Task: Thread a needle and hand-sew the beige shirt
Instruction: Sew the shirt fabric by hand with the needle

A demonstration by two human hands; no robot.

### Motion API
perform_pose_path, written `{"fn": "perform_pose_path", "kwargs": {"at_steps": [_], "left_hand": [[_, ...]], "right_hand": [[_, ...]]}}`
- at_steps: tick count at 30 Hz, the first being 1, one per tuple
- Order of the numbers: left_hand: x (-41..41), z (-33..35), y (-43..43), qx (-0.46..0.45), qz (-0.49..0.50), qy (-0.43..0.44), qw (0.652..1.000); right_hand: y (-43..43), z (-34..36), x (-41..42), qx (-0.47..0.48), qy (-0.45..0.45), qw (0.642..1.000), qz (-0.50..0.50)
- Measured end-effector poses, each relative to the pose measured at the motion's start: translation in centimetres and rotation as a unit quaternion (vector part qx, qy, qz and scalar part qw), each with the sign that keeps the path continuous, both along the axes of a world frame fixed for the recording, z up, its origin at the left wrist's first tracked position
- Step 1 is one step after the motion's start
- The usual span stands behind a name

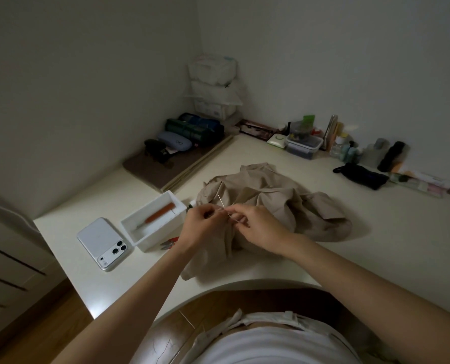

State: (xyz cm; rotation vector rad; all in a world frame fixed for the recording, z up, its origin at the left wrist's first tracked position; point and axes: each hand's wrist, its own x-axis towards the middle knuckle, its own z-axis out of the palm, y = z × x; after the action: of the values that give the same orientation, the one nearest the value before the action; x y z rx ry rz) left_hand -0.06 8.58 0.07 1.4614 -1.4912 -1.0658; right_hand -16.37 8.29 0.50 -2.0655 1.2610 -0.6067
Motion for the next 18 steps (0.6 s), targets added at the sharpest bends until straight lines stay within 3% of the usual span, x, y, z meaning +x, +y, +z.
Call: {"fn": "perform_pose_path", "kwargs": {"at_steps": [5,10,18], "left_hand": [[0.2,-0.1,0.1,-0.008,-0.005,-0.007,1.0],[0.1,0.2,0.2,-0.014,-0.051,-0.026,0.998],[0.2,-0.4,0.5,-0.037,-0.045,-0.064,0.996]], "right_hand": [[-0.6,0.7,-0.2,0.066,-0.067,0.995,-0.036],[-1.7,0.5,0.6,0.08,-0.051,0.992,-0.08],[-2.0,0.6,1.8,0.034,-0.101,0.987,-0.12]]}}
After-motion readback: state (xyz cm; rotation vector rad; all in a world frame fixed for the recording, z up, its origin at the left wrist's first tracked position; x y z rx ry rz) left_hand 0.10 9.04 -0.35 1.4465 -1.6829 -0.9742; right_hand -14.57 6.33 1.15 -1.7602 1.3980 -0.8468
